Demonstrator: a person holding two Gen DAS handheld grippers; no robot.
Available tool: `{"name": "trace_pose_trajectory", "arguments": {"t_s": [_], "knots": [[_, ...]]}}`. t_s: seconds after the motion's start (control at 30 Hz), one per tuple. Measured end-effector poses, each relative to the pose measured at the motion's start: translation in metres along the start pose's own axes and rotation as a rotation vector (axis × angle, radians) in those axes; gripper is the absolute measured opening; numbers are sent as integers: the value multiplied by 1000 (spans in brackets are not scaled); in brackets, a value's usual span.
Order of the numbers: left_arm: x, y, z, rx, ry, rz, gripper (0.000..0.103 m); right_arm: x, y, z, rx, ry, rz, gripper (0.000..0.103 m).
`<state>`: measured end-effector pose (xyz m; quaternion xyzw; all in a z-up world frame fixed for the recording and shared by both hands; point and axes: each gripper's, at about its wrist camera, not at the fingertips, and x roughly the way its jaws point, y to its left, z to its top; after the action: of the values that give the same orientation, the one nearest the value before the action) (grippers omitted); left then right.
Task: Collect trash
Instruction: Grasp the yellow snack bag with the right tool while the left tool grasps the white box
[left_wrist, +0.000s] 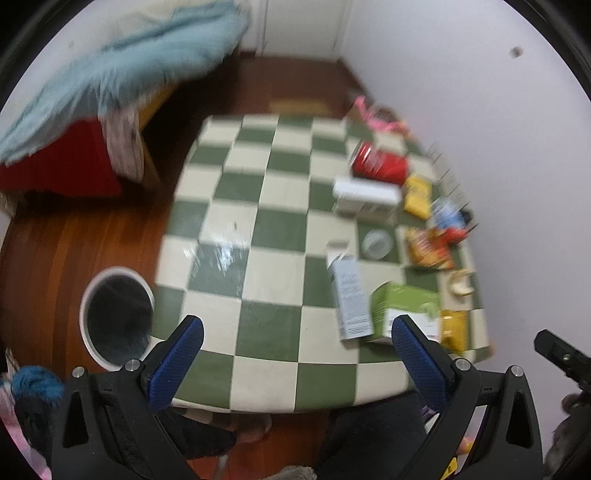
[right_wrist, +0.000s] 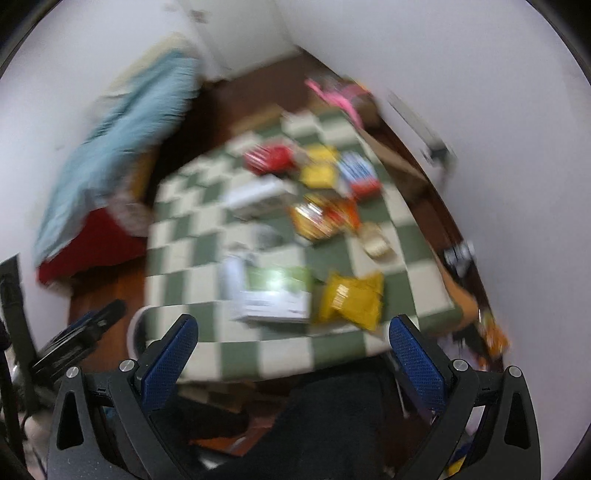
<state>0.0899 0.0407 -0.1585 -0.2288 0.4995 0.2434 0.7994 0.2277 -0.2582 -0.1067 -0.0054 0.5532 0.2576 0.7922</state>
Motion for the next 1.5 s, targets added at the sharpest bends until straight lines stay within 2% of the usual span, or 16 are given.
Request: {"name": "trace_pose_trajectory", "arguments": {"t_s": [0.1, 0.2, 0.3, 0.47, 0.5, 0.57, 0.7, 0.73, 0.77, 0.83, 0.9, 0.97, 1.1, 1.2, 1.33, 1.5], "knots": [[39, -1, -1, -18, 70, 23, 103, 59, -38, 2, 95, 46, -55, 102], [65, -3, 1, -29, 122, 33, 103, 109, -65, 0, 183, 109, -86, 89], [86, -7, 9, -39, 161, 21, 103, 143, -77, -1, 218, 146, -87, 85], [124, -18, 25, -50, 233, -42, 98, 173, -79, -5, 234, 187, -76, 70], [130, -22, 28, -53, 244, -61, 96, 178, -79, -5, 242, 188, -57, 63], [141, -27, 33, -65, 267, -102, 87, 178, -78, -6, 241, 189, -43, 61], [158, -36, 42, -88, 293, -149, 85, 177, -79, -4, 247, 192, -32, 57], [163, -39, 44, -87, 300, -151, 79, 177, -81, -4, 252, 194, -26, 56], [167, -42, 45, -85, 308, -154, 65, 177, -82, -4, 258, 196, -20, 56], [175, -45, 45, -86, 332, -154, 48, 176, -83, -3, 262, 198, -13, 55], [172, -49, 46, -67, 309, -145, 34, 176, -83, -1, 255, 199, -14, 54], [170, -52, 46, -46, 314, -131, 33, 174, -83, 0, 250, 198, -22, 53], [159, -48, 39, 52, 281, -36, 33, 167, -95, 0, 264, 185, -54, 53], [153, -40, 30, 74, 276, -13, 33, 161, -108, -1, 275, 166, -81, 54], [158, -40, 15, 83, 296, 11, 36, 163, -118, -2, 302, 181, -50, 71], [154, -56, -3, 118, 244, 56, 34, 166, -109, -4, 248, 175, -94, 72]]}}
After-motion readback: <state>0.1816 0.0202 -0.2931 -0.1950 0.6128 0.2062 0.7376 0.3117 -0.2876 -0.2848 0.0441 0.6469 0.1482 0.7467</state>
